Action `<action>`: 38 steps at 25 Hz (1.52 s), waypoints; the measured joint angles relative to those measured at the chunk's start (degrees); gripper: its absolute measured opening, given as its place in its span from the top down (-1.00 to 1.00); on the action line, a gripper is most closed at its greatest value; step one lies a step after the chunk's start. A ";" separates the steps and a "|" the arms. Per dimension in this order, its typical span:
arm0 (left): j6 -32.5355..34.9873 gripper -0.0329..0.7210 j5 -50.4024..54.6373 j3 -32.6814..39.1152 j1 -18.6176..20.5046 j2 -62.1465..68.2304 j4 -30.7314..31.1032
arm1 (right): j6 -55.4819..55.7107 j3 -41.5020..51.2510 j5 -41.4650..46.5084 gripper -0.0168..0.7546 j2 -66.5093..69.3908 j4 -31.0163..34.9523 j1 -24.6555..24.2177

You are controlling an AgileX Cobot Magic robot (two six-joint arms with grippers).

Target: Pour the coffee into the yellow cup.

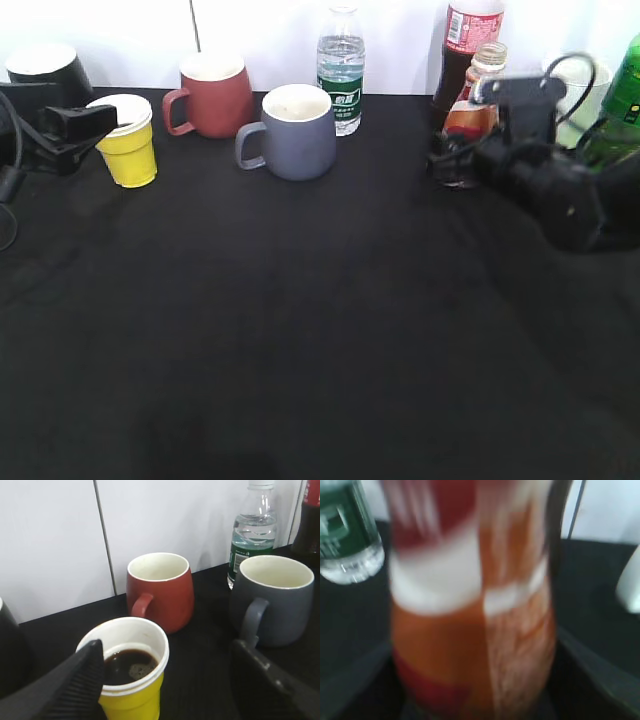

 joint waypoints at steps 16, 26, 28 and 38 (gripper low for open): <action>-21.01 -0.53 60.88 -5.21 -22.05 -10.64 -7.90 | 1.02 2.49 58.70 -0.57 -32.26 -5.33 0.00; 2.59 -0.42 92.59 -14.77 -27.97 -40.01 -23.95 | 1.02 -1.06 86.40 -0.57 -58.82 -1.10 0.00; 5.82 -0.37 95.16 -14.77 -27.97 -50.95 -24.39 | 1.04 2.75 87.00 -0.57 -67.96 -0.87 0.00; 12.45 -0.31 111.65 0.01 -28.26 -85.05 -32.81 | 9.05 14.55 107.86 -0.57 -104.67 -9.96 0.00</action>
